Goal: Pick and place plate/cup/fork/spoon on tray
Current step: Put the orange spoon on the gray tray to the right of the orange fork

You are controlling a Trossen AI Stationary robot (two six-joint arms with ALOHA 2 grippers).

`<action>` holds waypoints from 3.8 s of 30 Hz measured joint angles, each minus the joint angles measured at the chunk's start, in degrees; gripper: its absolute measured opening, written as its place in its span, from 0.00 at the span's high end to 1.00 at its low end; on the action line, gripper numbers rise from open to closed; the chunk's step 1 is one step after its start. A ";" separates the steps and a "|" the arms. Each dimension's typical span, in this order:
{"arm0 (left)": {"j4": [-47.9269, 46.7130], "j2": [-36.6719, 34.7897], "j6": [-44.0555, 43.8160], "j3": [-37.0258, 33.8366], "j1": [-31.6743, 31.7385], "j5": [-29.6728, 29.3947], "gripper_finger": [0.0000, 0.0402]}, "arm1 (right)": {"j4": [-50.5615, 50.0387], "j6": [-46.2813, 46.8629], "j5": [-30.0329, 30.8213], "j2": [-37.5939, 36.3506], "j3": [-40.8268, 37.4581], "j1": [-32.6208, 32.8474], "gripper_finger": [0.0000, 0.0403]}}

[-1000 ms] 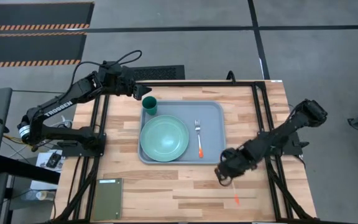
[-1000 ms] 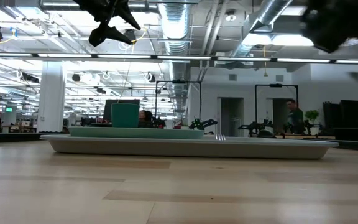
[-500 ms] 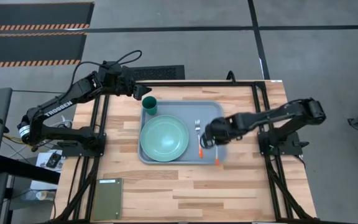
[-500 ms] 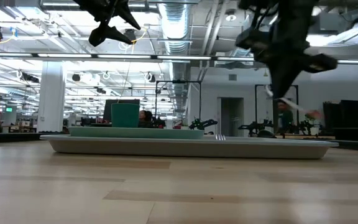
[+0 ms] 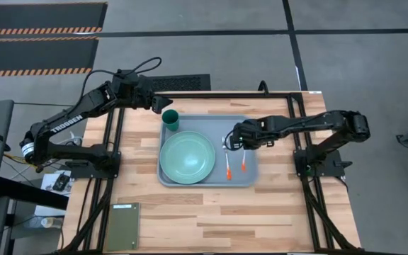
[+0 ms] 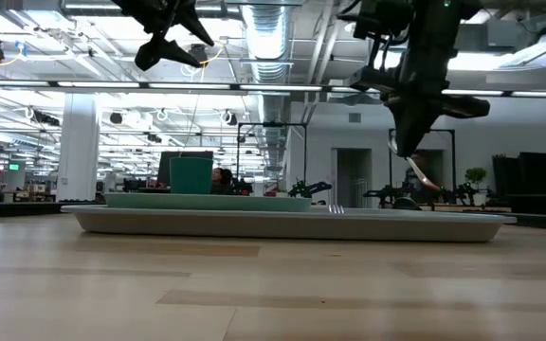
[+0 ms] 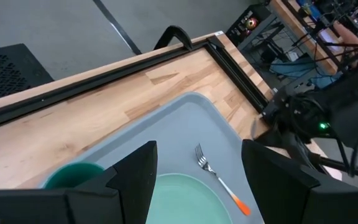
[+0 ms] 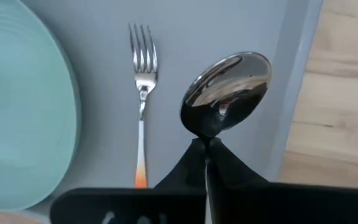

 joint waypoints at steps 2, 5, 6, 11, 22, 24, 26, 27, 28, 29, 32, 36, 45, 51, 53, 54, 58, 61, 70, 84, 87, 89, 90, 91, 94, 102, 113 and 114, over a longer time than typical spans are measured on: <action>0.01 0.00 -0.04 0.00 0.00 -0.48 0.45 | -0.22 -0.16 0.02 0.01 0.00 0.04 0.98; 0.01 0.00 -0.07 0.00 0.00 -1.31 0.45 | -0.21 -0.69 1.56 0.01 0.00 0.00 0.98; 0.01 0.00 -0.07 0.00 0.00 -1.33 0.45 | -0.23 -0.78 1.81 0.03 0.00 -0.01 0.98; 0.01 0.00 -0.11 0.00 -0.02 -1.35 0.45 | 0.70 -2.75 1.86 2.59 -0.05 -0.15 0.98; 0.01 -0.02 -1.27 0.00 -0.02 -1.32 0.45 | 2.68 -5.10 1.21 5.70 1.71 -0.63 0.98; 0.00 -0.02 -1.27 0.00 -0.02 -1.34 0.45 | 2.70 -5.10 1.21 5.68 1.85 -1.11 0.98; -0.01 -0.02 -1.31 0.00 -0.02 -1.32 0.45 | 2.74 -5.39 1.21 5.68 1.86 -1.58 0.98; -0.01 -0.02 -1.29 0.00 -0.02 -1.34 0.45 | 2.98 -6.00 1.15 5.68 1.86 -1.79 0.98; -0.01 -0.02 -1.29 0.00 -0.02 -1.32 0.45 | 3.45 -6.40 1.00 5.76 1.86 -2.05 0.98; -0.01 -0.02 -1.29 0.00 -0.02 -1.32 0.45 | 4.27 -6.46 0.93 6.27 1.91 -2.14 0.98; -0.01 -0.02 -1.26 0.00 -0.02 -1.34 0.45 | 5.52 -7.17 0.23 6.75 1.84 -2.90 0.98; -0.01 -0.02 -1.24 0.00 -0.02 -1.32 0.45 | 7.69 -8.78 -1.52 9.52 1.84 -4.21 0.98; 0.09 -0.02 -1.18 0.02 -0.02 -1.35 0.45 | 8.10 -10.24 -2.14 10.27 2.99 -4.71 0.98; 0.10 -0.02 -1.16 0.02 -0.02 -1.35 0.45 | 8.15 -10.21 -1.79 10.25 2.97 -5.07 0.98; 0.10 -0.02 -1.18 0.02 -0.02 -1.36 0.45 | 8.00 -10.21 -1.79 10.31 2.97 -5.01 0.98; 0.10 -0.02 -1.18 0.02 -0.02 -1.35 0.45 | 8.01 -10.21 -1.79 10.31 2.97 -5.01 0.98; 0.07 -0.02 -1.16 0.02 -0.02 -1.35 0.45 | 7.79 -10.20 -1.69 10.31 2.97 -5.03 0.98; 0.05 -0.02 -1.16 0.02 -0.02 -1.35 0.45 | 7.91 -9.95 -1.50 10.31 2.66 -4.74 0.98; 0.05 -0.02 -1.20 0.02 -0.02 -1.67 0.45 | 7.71 -7.63 -0.34 10.35 0.79 -4.00 0.98; 0.04 -0.02 -1.27 0.02 0.00 -2.39 0.45 | 8.37 -4.99 0.18 10.34 0.79 -0.93 0.98; 0.03 -0.02 -1.27 0.02 0.00 -2.40 0.45 | 8.36 -4.32 0.50 10.35 0.79 -0.32 0.98; 0.03 -0.02 -1.27 0.02 0.00 -2.44 0.45 | 8.38 -3.44 1.45 10.35 0.79 0.31 0.98; 0.03 -0.02 -1.29 0.02 0.00 -2.50 0.45 | 8.34 -3.09 1.80 10.35 0.79 0.60 0.98; 0.04 -0.02 -1.43 0.02 -0.01 -2.51 0.45 | 8.41 -3.05 2.17 10.35 0.74 0.98 0.98; 0.03 -0.02 -1.60 0.02 0.00 -2.51 0.45 | 9.89 -1.12 2.37 10.35 -0.58 1.91 0.98; 0.05 -0.02 -1.75 0.02 0.00 -2.81 0.45 | 11.63 0.12 2.91 10.37 -1.90 2.65 0.98; 0.05 -0.02 -1.77 0.02 0.00 -2.88 0.45 | 14.38 -0.51 1.43 14.64 -1.99 3.41 0.98; 0.05 -0.02 -1.77 0.02 0.00 -2.89 0.45 | 14.58 -0.51 1.43 14.64 -1.92 3.36 0.98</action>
